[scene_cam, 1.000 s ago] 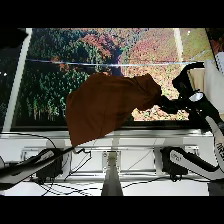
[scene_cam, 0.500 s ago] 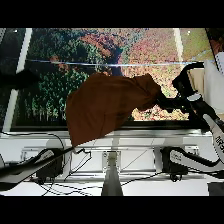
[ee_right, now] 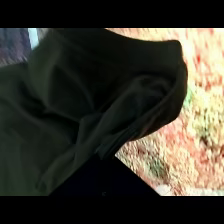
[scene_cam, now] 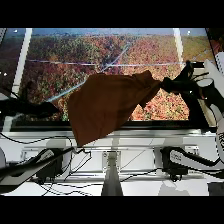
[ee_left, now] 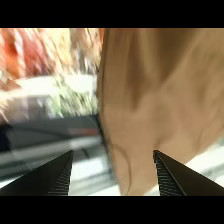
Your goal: Fold the clothes and pants, and hang the long-sleeved shirts on hangers.
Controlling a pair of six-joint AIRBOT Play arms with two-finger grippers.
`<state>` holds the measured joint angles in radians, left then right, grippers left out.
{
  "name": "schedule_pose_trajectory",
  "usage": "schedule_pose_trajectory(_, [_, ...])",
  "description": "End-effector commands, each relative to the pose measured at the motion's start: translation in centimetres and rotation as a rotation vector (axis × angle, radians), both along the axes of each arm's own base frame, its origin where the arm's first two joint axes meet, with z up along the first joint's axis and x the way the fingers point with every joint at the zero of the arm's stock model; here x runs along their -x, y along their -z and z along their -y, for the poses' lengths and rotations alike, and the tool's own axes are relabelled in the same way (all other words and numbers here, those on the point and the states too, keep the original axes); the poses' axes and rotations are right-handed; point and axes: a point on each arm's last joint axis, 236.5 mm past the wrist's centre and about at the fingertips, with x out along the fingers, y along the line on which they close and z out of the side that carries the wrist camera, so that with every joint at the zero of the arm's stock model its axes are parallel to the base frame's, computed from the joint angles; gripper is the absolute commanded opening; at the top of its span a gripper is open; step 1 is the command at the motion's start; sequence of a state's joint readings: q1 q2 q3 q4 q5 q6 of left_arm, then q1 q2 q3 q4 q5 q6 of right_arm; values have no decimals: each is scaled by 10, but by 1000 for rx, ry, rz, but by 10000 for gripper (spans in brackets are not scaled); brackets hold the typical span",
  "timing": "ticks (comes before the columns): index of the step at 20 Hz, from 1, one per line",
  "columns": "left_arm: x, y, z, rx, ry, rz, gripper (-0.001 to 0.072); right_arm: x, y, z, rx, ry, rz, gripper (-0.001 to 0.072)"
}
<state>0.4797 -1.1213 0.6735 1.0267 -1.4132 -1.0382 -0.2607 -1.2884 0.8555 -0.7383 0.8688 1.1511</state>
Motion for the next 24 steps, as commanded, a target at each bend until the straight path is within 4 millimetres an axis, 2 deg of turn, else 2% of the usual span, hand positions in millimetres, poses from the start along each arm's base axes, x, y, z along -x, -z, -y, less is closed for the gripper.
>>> schedule_pose_trajectory(1, [56, 35, 22, 7, 120, -137, 533, -22, -31, 4, 22, -14, 82, 13])
schedule_pose_trajectory(3, [73, 47, 37, -12, 207, -165, 533, -21, -31, 4, 24, -17, 80, 13])
schedule_pose_trajectory(6, [72, 55, 60, -54, 337, -121, 532, -20, -31, 3, 20, -24, 75, 13])
schedule_pose_trajectory(9, [73, 68, 82, -90, 380, -139, 533, -17, -30, 1, 13, -34, 66, 13])
schedule_pose_trajectory(14, [86, 76, 135, 80, 394, -222, 531, -14, -30, -2, 5, -45, 56, 13])
schedule_pose_trajectory(15, [86, 76, 143, 119, 409, -213, 492, -14, -30, -2, 5, -46, 56, 13])
schedule_pose_trajectory(17, [83, 74, 154, 174, 420, -191, 292, -14, -30, -2, 6, -45, 57, 13])
schedule_pose_trajectory(18, [82, 73, 156, 189, 431, -176, 255, -14, -30, -2, 6, -46, 57, 13])
schedule_pose_trajectory(19, [82, 71, 157, 202, 469, -154, 254, -14, -30, -2, 6, -45, 57, 13])
schedule_pose_trajectory(21, [86, 54, 161, 271, 581, -120, 147, -14, -31, -2, 6, -45, 59, 13])
schedule_pose_trajectory(22, [84, 46, 163, 296, 623, -102, 10, -14, -32, -2, 7, -45, 61, 13])
schedule_pose_trajectory(24, [69, 31, 166, 315, 662, -59, 14, -14, -37, -2, 10, -45, 75, 13])
